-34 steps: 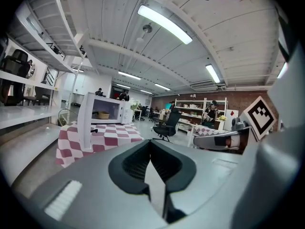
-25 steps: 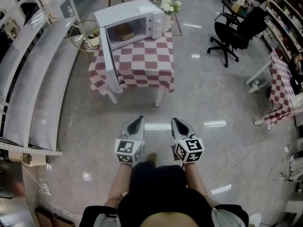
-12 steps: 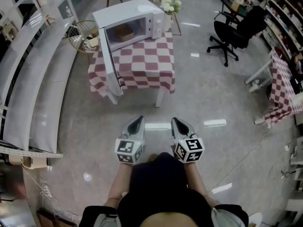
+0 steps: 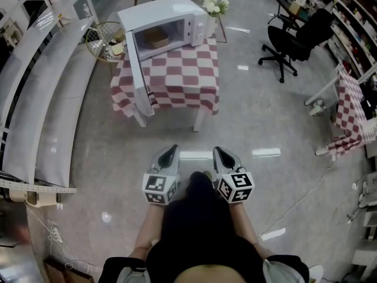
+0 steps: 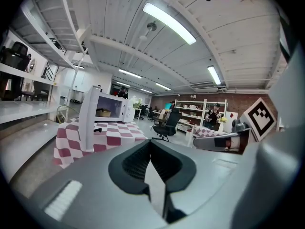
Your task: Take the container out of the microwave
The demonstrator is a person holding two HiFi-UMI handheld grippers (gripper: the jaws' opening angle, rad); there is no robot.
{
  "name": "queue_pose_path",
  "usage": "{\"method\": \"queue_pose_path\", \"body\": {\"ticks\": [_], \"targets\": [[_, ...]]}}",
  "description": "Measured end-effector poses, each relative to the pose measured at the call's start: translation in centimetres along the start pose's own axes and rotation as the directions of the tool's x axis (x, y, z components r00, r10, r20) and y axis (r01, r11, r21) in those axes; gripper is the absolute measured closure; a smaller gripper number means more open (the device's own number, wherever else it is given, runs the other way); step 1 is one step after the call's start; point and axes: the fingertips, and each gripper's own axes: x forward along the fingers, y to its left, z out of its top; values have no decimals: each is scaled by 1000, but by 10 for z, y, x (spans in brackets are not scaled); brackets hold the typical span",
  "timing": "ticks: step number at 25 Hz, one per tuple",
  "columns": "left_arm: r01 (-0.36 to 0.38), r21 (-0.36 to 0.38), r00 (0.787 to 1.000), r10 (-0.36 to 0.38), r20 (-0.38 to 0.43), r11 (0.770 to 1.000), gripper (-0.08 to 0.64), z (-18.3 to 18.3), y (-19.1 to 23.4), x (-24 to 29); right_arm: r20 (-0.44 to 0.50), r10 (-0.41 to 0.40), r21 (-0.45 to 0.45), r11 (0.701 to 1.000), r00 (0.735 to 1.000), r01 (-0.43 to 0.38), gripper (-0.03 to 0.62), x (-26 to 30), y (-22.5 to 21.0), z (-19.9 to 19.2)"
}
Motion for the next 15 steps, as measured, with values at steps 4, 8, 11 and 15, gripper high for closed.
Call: {"method": "queue_pose_path", "body": {"ticks": [4,8,11,15], "targets": [[-6,-4,1000,6,-9,1000,551,-4,2,0,-7,4,2,1000,1000,-4,591,0,1,-3],[3,-3,1000,-3,-12,1000,551,-4,2,5,-11,-2,6,1000,1000,2,591,4,-2,-3],[1,2,1000,-1,-12,1000,551,-4,5,10,-10,0,4,1000,1000,0,591,9,-4,1],[-2,2,1000,2,-9,1000,551,2,7,18,-11,10,-2,1000,1000,-10,592,18,-5,6]]}}
